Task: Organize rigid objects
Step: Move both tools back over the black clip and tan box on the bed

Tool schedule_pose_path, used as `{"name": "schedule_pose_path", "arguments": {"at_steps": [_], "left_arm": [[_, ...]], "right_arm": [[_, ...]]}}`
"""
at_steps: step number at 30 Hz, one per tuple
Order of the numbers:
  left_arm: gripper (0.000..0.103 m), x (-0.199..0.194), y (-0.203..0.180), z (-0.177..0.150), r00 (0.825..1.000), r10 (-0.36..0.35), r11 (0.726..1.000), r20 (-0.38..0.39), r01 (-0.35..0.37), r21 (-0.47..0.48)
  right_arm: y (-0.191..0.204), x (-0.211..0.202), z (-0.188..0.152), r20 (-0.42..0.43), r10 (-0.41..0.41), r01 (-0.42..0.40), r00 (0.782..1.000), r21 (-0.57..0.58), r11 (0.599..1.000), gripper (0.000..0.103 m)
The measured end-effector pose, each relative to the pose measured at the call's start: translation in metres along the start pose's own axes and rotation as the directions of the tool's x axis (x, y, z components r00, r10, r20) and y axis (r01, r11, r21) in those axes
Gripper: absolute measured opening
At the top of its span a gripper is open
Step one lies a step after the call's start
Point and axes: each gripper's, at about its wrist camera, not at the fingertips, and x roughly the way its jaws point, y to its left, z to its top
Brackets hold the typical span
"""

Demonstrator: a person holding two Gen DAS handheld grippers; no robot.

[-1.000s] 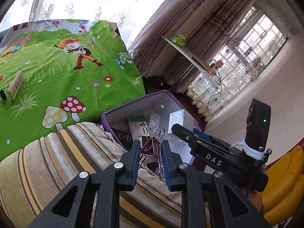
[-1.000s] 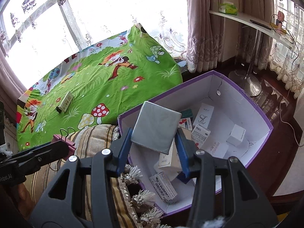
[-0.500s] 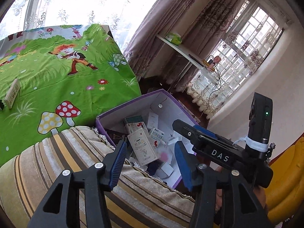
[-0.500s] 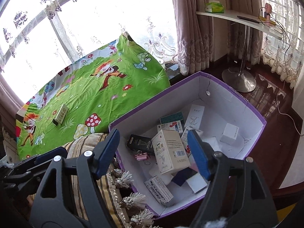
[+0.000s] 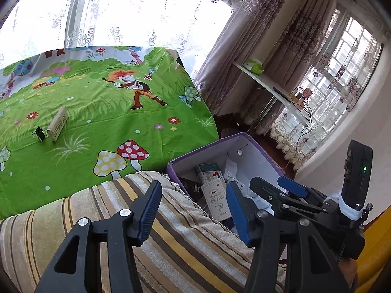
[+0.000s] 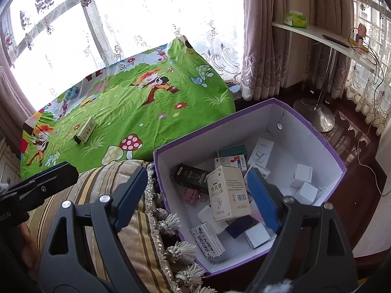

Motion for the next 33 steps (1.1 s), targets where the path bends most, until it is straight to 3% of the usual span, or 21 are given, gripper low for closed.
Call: {"name": "schedule_pose_path", "arguments": {"at_steps": [7, 17, 26, 33], "left_arm": [[0.056, -0.008, 0.005, 0.002, 0.998, 0.060, 0.998, 0.025, -0.060, 0.007], [0.056, -0.022, 0.028, 0.010, 0.994, 0.092, 0.995, 0.051, -0.089, -0.051], [0.056, -0.049, 0.084, 0.033, 0.983, 0.156, 0.978, 0.096, -0.140, -0.154], [0.060, -0.068, 0.140, 0.050, 0.968, 0.229, 0.949, 0.106, -0.198, -0.245]], "right_arm": [[0.010, -0.002, 0.001, 0.006, -0.010, 0.010, 1.000, -0.044, 0.999, 0.087], [0.033, -0.006, 0.007, 0.007, 0.023, -0.022, 1.000, -0.094, 0.995, 0.088], [0.091, -0.015, 0.035, 0.037, 0.111, -0.100, 0.993, -0.216, 0.971, 0.090], [0.147, -0.012, 0.058, 0.056, 0.163, -0.136, 0.985, -0.327, 0.935, 0.093]]}}
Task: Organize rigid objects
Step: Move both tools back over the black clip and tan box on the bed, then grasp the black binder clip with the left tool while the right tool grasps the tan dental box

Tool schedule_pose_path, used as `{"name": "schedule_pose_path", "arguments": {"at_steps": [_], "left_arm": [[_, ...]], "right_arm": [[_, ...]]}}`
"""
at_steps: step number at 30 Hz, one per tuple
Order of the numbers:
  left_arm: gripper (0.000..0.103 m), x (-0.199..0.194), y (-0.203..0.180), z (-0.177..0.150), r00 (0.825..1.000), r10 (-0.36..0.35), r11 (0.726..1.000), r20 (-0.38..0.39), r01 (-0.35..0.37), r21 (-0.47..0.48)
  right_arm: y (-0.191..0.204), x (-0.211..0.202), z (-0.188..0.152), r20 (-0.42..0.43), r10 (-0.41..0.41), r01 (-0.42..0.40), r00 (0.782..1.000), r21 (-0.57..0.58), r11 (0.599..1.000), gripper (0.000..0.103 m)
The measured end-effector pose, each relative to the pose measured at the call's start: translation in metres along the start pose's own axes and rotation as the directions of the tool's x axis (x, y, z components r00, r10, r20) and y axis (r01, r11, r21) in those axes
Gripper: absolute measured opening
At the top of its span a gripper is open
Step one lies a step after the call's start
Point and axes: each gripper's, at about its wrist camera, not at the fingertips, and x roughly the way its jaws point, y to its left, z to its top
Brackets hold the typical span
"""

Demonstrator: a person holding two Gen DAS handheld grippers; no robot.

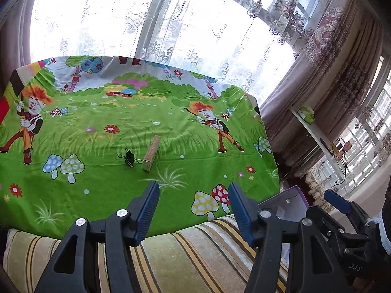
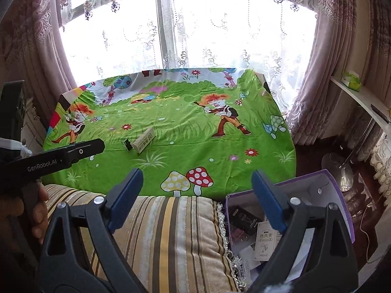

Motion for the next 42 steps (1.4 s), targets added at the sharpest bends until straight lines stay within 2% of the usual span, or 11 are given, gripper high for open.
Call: {"name": "schedule_pose_path", "arguments": {"at_steps": [6, 12, 15, 21, 25, 32, 40, 42], "left_arm": [[0.060, 0.015, 0.042, 0.030, 0.998, 0.060, 0.996, -0.017, -0.061, -0.062], [0.060, 0.046, 0.080, 0.056, 0.994, 0.089, 0.978, -0.061, -0.099, -0.185], [0.060, 0.066, 0.096, 0.066, 0.990, 0.096, 0.962, -0.103, -0.118, -0.245], [0.060, 0.100, 0.125, 0.077, 0.983, 0.096, 0.920, -0.155, -0.147, -0.363], [0.060, 0.107, 0.146, 0.075, 0.985, 0.117, 0.887, -0.128, -0.162, -0.432], [0.060, 0.115, 0.165, 0.059, 0.983, 0.134, 0.870, -0.127, -0.178, -0.459], [0.060, 0.118, 0.164, 0.045, 0.984, 0.155, 0.877, -0.092, -0.179, -0.446], [0.060, 0.119, 0.162, 0.045, 0.984, 0.156, 0.881, -0.086, -0.178, -0.439]], "right_arm": [[0.024, 0.037, 0.028, -0.056, 0.039, -0.041, 0.998, -0.036, 0.999, 0.094], [0.033, 0.088, 0.066, -0.113, 0.060, -0.051, 0.992, 0.074, 0.996, 0.094], [0.039, 0.117, 0.082, -0.146, 0.069, -0.051, 0.987, 0.127, 0.991, 0.094], [0.057, 0.168, 0.099, -0.198, 0.064, -0.038, 0.978, 0.130, 0.991, 0.094], [0.068, 0.203, 0.097, -0.248, 0.071, -0.038, 0.966, 0.135, 0.990, 0.094], [0.087, 0.252, 0.077, -0.319, 0.093, -0.046, 0.943, 0.151, 0.987, 0.093], [0.103, 0.289, 0.063, -0.370, 0.088, -0.054, 0.925, 0.099, 0.994, 0.078], [0.107, 0.294, 0.058, -0.383, 0.089, -0.066, 0.919, 0.073, 0.995, 0.070]]}}
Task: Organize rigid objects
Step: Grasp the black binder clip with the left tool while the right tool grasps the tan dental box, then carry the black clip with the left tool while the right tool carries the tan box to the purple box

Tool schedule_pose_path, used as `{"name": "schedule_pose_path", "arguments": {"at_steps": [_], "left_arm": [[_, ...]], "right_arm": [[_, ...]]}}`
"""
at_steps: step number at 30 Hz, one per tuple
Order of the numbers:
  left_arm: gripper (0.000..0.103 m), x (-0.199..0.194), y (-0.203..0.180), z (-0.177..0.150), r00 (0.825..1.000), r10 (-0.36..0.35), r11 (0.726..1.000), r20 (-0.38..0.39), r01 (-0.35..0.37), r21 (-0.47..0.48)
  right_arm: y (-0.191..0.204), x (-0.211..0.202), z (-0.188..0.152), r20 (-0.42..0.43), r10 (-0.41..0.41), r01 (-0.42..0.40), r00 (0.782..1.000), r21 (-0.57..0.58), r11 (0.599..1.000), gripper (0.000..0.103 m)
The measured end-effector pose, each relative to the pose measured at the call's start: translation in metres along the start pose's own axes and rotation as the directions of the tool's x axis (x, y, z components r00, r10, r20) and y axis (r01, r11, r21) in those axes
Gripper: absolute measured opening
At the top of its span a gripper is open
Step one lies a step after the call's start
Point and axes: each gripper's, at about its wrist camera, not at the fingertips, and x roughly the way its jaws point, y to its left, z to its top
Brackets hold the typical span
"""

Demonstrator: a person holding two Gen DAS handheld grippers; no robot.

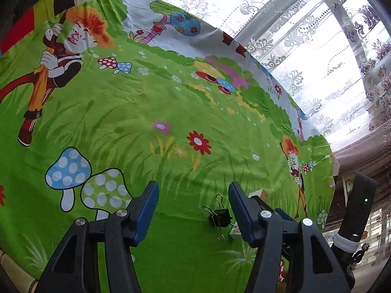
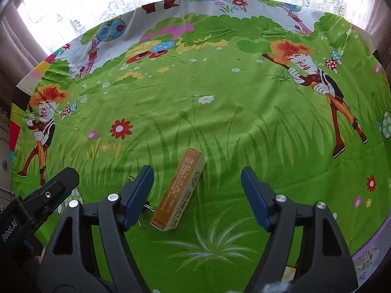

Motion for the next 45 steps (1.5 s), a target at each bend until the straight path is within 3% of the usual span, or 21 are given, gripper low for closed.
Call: {"name": "schedule_pose_path", "arguments": {"at_steps": [1, 3, 9, 15, 18, 24, 26, 28, 45], "left_arm": [[0.060, 0.000, -0.001, -0.001, 1.000, -0.002, 1.000, 0.002, 0.002, 0.003], [0.060, 0.002, -0.002, -0.002, 1.000, -0.005, 1.000, -0.001, 0.005, 0.011], [0.060, 0.015, -0.012, -0.013, 0.999, 0.006, 0.999, -0.044, -0.004, 0.055], [0.060, 0.033, -0.032, -0.031, 0.993, 0.008, 0.991, -0.118, 0.008, 0.133], [0.059, 0.041, -0.043, -0.037, 0.991, 0.009, 0.985, -0.136, 0.014, 0.170], [0.043, 0.053, -0.055, -0.039, 0.992, 0.043, 0.974, -0.118, -0.016, 0.224], [0.029, 0.057, -0.058, -0.038, 0.992, 0.057, 0.969, -0.116, -0.027, 0.247], [0.020, 0.058, -0.060, -0.039, 0.991, 0.074, 0.962, -0.114, -0.041, 0.271], [0.017, 0.017, -0.077, -0.052, 0.999, -0.011, 0.938, -0.053, 0.029, 0.346]], "right_arm": [[0.001, 0.004, -0.002, -0.010, -0.005, 0.005, 1.000, -0.012, 1.000, 0.066], [0.002, 0.011, -0.006, -0.028, -0.016, 0.015, 0.999, -0.032, 0.999, 0.046], [-0.014, 0.007, -0.018, 0.001, -0.073, 0.073, 0.997, -0.061, 0.995, 0.020], [-0.052, -0.008, -0.026, 0.053, -0.124, 0.124, 0.991, 0.009, 0.992, 0.020], [-0.063, -0.006, -0.027, 0.052, -0.111, 0.109, 0.992, 0.042, 0.993, 0.019], [-0.069, -0.002, -0.029, 0.048, -0.088, 0.085, 0.995, 0.057, 0.995, 0.019], [-0.070, -0.002, -0.028, 0.049, -0.084, 0.081, 0.995, 0.061, 0.995, 0.019], [-0.070, -0.003, -0.029, 0.054, -0.083, 0.079, 0.995, 0.060, 0.995, 0.019], [-0.065, -0.056, -0.049, 0.144, -0.120, 0.115, 0.982, 0.043, 0.992, 0.019]]}}
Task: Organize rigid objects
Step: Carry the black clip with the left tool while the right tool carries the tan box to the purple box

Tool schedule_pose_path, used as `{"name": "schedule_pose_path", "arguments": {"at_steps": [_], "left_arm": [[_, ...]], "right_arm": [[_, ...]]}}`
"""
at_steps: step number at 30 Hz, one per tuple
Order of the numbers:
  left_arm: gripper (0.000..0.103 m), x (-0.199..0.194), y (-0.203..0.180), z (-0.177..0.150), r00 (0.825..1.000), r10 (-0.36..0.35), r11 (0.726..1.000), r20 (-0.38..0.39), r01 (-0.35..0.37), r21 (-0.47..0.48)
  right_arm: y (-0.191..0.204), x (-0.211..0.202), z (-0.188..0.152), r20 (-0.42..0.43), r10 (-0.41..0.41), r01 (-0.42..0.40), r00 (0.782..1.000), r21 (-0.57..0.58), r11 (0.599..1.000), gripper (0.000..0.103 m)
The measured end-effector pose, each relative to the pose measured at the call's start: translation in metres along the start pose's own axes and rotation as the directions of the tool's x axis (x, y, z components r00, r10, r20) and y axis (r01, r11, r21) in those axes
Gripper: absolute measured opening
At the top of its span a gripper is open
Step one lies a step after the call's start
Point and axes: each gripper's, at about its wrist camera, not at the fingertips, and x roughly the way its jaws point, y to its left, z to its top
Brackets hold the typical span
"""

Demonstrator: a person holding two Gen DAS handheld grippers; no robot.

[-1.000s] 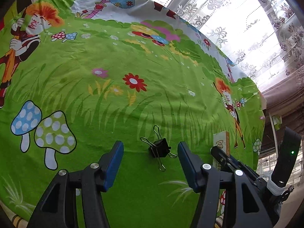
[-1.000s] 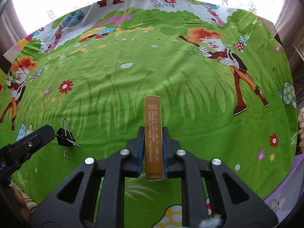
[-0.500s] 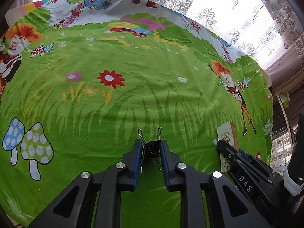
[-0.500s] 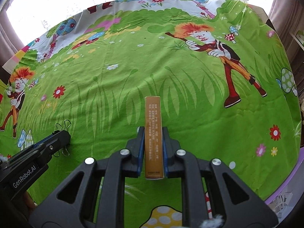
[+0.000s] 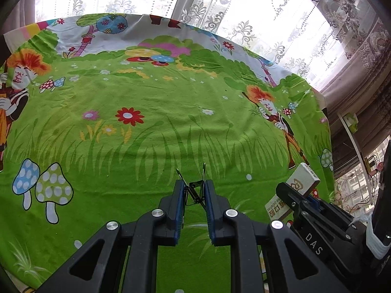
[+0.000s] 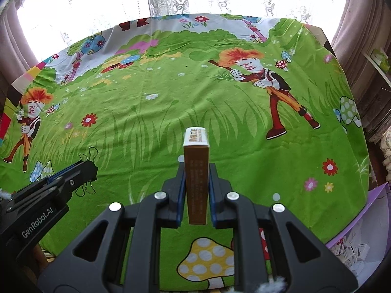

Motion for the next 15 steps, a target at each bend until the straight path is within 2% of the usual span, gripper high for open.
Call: {"name": "schedule_pose_path", "arguments": {"at_steps": [15], "left_arm": [[0.017, -0.057, -0.045, -0.027, 0.991, -0.133, 0.989, 0.024, 0.131, 0.073]], "right_arm": [[-0.026, -0.079, -0.042, 0.077, -0.073, 0.070, 0.994, 0.043, 0.997, 0.019]]}}
